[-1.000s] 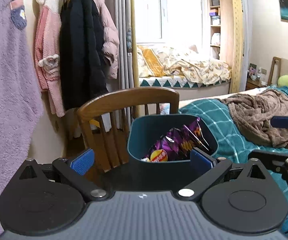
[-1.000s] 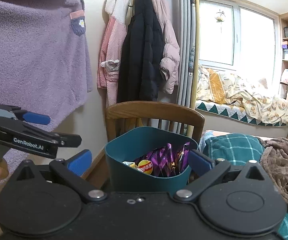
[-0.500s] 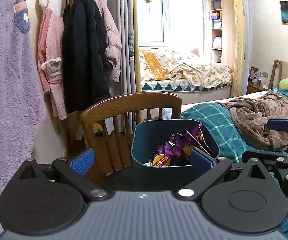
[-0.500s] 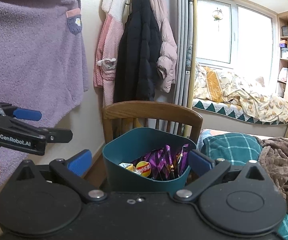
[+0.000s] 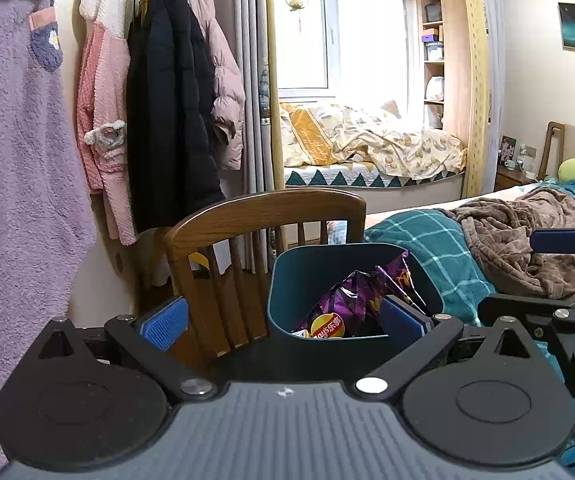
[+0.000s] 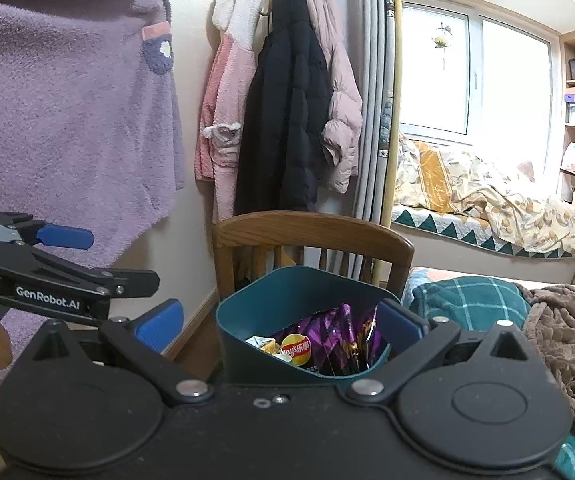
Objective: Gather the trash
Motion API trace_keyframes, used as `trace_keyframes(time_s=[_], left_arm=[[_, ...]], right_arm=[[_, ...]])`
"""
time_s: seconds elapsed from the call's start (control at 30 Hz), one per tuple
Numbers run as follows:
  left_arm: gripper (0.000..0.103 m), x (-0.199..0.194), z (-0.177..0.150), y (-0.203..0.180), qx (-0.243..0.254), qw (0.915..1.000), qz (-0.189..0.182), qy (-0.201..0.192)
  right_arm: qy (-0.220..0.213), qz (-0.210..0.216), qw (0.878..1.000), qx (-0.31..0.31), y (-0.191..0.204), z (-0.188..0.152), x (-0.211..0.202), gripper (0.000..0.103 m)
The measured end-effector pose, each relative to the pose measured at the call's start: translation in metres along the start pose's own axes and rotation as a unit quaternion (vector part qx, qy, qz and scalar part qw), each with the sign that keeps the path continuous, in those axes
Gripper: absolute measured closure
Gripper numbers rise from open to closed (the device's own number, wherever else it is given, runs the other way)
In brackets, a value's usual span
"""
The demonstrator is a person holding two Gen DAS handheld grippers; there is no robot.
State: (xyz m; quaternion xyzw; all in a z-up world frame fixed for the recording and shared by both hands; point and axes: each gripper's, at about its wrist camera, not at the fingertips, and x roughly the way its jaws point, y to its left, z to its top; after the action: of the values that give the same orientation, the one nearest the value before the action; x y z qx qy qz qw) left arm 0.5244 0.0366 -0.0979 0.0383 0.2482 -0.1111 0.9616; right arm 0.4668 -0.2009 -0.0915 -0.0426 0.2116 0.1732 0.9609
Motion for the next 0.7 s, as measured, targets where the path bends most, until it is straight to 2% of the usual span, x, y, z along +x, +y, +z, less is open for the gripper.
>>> trace_keyframes(time_s=[0.47,0.7], left_arm=[[0.000,0.0046,-0.0015,0.0000,0.005,1.0000,0.001,-0.001],[0.000,0.0038,-0.0033,-0.0018,0.011,0.9997,0.013,-0.017]], right_arm=[[0.003,0.004,1.000,-0.001,0.0050,0.0007,0.0060,0.000],[0.003,0.001,1.000,0.001,0.0037,0.0010,0.0073,0.000]])
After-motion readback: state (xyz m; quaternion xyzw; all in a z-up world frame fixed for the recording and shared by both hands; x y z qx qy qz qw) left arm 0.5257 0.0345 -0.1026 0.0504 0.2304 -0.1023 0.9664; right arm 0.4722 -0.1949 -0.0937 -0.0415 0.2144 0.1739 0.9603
